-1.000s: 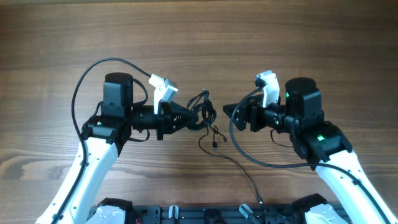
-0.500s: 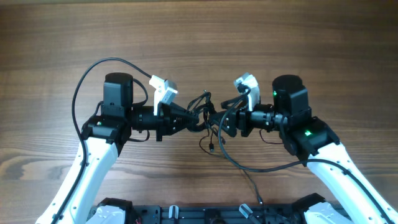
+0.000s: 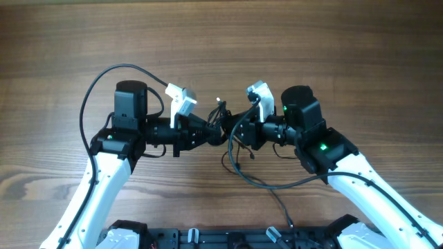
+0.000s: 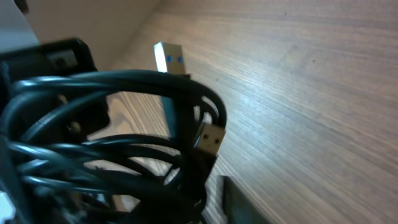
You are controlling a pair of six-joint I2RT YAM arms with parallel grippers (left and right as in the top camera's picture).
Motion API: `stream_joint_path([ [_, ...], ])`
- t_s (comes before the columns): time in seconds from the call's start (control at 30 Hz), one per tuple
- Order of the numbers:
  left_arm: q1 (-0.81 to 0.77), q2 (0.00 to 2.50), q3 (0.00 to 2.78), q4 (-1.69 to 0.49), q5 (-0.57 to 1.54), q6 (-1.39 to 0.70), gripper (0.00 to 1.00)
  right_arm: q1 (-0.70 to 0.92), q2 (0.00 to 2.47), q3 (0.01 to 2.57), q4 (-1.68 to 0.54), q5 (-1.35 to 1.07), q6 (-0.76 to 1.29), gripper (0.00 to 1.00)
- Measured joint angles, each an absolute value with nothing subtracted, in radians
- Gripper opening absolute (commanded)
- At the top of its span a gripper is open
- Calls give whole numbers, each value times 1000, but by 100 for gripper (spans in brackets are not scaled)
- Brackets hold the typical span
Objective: Untangle cables
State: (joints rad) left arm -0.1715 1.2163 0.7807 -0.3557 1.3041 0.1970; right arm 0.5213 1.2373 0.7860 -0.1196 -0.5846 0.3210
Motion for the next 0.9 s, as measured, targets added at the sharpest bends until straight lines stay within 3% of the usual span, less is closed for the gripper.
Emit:
stream_joint_path([
  [0.1,-170,1217,781,-352,1305,197,7,528,1238,786,-72,-578,350,5],
  [0.2,-167,1217,781,-350,1318,194,26,527,1240,786,-51,-586,349,5],
  [0.33,-168,1217,781,-355,1338,197,74,516,1242,786,-117,-570,310,5],
  [0.37,-168,1217,781,-355,1337,200,97,515,1242,786,-147,-560,294,5],
  [0.6,-169,1216,781,-343,1288,154,100,513,1242,786,-251,-511,169,4],
  [0.8,-170,1216,781,-273,1073,-80,100,513,1242,786,-251,-508,125,4],
  [0.9,-170,1216,781,-236,1014,-169,89,513,1242,786,-253,-508,110,5],
])
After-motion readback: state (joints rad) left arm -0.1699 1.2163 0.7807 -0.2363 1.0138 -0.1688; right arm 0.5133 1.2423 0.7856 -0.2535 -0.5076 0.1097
